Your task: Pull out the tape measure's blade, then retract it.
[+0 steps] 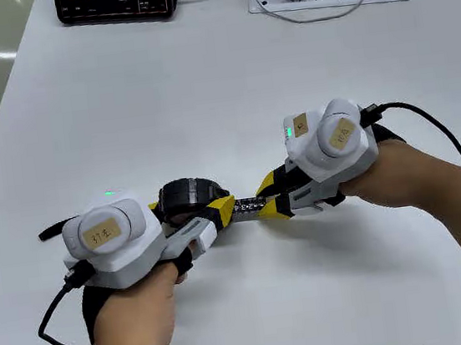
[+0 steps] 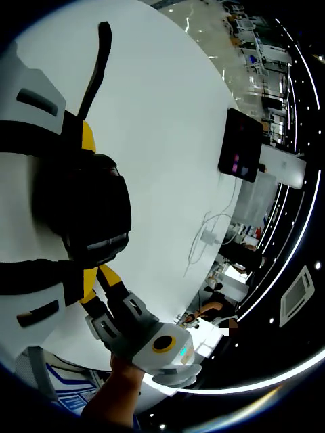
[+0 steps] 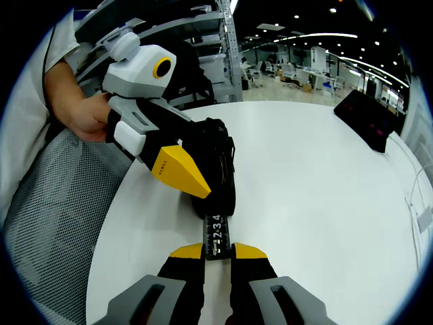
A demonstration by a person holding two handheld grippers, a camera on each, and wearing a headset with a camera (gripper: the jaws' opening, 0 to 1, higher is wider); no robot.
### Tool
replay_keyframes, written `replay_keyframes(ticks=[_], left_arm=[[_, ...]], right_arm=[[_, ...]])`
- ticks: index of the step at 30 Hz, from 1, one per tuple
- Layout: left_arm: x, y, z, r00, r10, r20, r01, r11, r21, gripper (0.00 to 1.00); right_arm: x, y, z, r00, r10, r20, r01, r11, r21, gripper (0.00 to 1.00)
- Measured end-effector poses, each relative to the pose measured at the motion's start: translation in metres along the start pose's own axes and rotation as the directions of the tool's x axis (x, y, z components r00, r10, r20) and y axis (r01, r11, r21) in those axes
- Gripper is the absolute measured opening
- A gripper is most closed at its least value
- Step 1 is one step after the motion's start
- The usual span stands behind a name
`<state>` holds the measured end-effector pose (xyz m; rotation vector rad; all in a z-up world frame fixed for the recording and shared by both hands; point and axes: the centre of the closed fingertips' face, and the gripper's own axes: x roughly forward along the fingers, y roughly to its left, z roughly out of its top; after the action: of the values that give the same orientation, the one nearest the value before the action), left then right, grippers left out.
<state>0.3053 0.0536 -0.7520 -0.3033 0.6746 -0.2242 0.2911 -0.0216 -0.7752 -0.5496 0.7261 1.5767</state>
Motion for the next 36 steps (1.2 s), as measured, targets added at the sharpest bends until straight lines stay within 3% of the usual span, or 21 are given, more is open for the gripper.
replay_keyframes(ticks=[22, 36], left_arm=[[0.0, -0.001, 0.0, 1.0, -0.001, 0.003, 0.001, 1.0, -0.006, 0.57], [-0.001, -0.001, 0.001, 0.9998, -0.011, 0.018, 0.011, 1.0, -0.011, 0.58]], right_arm=[[0.018, 0.001, 0.019, 0.9993, 0.011, 0.036, -0.01, 1.0, -0.021, 0.11], [0.02, 0.001, 0.021, 0.998, 0.002, 0.063, -0.001, 1.0, -0.008, 0.11]])
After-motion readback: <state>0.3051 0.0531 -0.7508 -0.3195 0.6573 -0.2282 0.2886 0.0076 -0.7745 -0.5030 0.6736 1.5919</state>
